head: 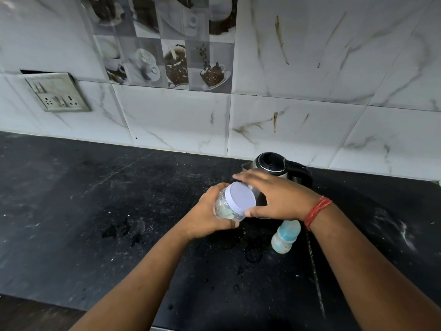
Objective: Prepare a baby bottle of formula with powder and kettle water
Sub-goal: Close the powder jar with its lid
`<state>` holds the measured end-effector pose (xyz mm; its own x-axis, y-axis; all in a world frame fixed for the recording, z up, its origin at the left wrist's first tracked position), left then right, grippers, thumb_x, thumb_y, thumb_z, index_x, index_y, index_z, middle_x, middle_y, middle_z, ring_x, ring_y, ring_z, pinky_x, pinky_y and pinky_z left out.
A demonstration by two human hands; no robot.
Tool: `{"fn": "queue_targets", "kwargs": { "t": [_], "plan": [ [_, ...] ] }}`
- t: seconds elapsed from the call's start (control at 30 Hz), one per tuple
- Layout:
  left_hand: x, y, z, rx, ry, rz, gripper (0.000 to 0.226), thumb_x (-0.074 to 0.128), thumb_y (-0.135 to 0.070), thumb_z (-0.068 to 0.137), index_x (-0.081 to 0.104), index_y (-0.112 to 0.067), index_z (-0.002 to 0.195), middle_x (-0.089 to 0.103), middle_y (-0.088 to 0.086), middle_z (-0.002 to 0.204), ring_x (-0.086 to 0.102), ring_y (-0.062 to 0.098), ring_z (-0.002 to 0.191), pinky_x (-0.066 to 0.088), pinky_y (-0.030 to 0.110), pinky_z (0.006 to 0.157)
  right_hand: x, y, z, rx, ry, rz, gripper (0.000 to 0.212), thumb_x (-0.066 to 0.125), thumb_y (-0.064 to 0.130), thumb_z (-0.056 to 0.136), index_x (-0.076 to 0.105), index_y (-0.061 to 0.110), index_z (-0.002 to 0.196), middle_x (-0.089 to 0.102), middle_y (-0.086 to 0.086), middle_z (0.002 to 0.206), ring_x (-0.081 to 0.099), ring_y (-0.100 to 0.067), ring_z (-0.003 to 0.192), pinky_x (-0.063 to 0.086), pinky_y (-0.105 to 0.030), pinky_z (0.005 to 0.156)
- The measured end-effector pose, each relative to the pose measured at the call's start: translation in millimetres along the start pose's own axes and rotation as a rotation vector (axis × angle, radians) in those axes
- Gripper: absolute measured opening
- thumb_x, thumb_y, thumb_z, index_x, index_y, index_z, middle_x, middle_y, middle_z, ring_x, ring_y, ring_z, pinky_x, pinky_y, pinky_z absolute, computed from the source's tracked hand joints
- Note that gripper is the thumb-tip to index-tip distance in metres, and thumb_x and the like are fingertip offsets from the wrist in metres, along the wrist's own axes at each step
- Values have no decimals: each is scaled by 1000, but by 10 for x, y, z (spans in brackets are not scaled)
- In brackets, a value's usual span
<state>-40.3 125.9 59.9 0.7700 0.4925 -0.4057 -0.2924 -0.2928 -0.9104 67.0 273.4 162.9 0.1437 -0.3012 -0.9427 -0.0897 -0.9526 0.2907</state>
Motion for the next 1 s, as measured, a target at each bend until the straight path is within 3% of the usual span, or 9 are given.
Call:
{"fn": "queue_targets", "kwargs": {
  "t": [0.1, 0.27, 0.33, 0.4, 0.47, 0.63, 0.73, 0.83, 1.0],
  "plan": [
    [0, -26, 8, 9, 2, 20, 104, 92, -41, 60, 34, -41, 146, 48, -11, 140, 50, 12, 132, 47, 43, 112, 140, 14, 82, -56, -18, 21, 79, 72, 51, 84, 35, 38, 152, 40, 10, 153, 38, -13, 143, 40, -35, 113],
    [17, -69, -7, 42, 0, 79, 91, 90, -41, 61, 37, -53, 134, 47, -19, 135, 48, 15, 132, 48, 45, 111, 184, -10, 116, 281, -104, -110, 64, 40, 81, 86, 52, 20, 99, 66, -4, 106, 60, -24, 89, 44, -36, 71],
    [-12, -57, -6, 43, -6, 68, 94, 90, -41, 61, 37, -49, 138, 47, -18, 137, 48, 14, 132, 47, 45, 111, 127, -51, 95, 249, -78, -121, 62, 44, 78, 88, 56, 24, 118, 64, -3, 127, 62, -23, 105, 45, -35, 78],
    [-46, -57, 7, 41, -15, 65, 98, 90, -42, 62, 36, -44, 143, 47, -17, 138, 47, 14, 133, 46, 45, 112, 63, -20, 78, 101, -48, -21, 77, 61, 68, 85, 35, 35, 151, 41, 7, 156, 45, -16, 138, 44, -36, 103],
    [-66, -82, 19, 51, -9, 65, 98, 90, -42, 62, 35, -46, 142, 47, -16, 137, 47, 14, 133, 46, 45, 112, 93, 51, 103, -25, -20, 29, 86, 69, 59, 83, 27, 40, 155, 33, 10, 158, 33, -13, 147, 39, -37, 114],
    [-41, -140, 37, 85, 1, 88, 94, 90, -41, 62, 37, -47, 139, 48, -17, 135, 49, 15, 131, 49, 45, 109, 161, -2, 172, 230, -151, -38, 92, 31, 91, 73, 53, 21, 129, 63, -5, 133, 61, -27, 116, 51, -43, 94],
    [-66, -133, 46, 88, 5, 36, 93, 92, -40, 63, 38, -47, 139, 50, -14, 137, 51, 14, 131, 49, 45, 109, 76, 55, 130, 70, -131, -68, 84, 49, 78, 85, 33, 31, 153, 40, 6, 157, 47, -18, 136, 43, -35, 104],
    [-93, -184, 49, 103, 42, -9, 91, 94, -33, 65, 39, -53, 136, 51, -10, 139, 54, 8, 128, 50, 40, 109, 28, 104, 109, -118, -113, -59, 82, 67, 60, 84, 29, 40, 153, 40, 13, 144, 47, -9, 128, 43, -28, 101],
    [-143, -250, 19, 100, 33, 12, 83, 94, -35, 65, 42, -55, 127, 55, -9, 132, 58, 11, 123, 54, 37, 103, 263, 24, 201, 4, -136, -44, 82, 47, 78, 76, 25, 42, 146, 39, 7, 139, 56, -29, 125, 52, -47, 97]
  ]
}}
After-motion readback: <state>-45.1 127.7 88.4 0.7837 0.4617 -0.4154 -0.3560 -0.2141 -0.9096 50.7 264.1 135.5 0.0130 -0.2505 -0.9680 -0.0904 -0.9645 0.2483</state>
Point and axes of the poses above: each hand's wrist, its own z-axis towards the middle knuckle, its own x-axis out of the palm, y = z × x, the point moved 5 cm from there along z, towards the middle knuckle
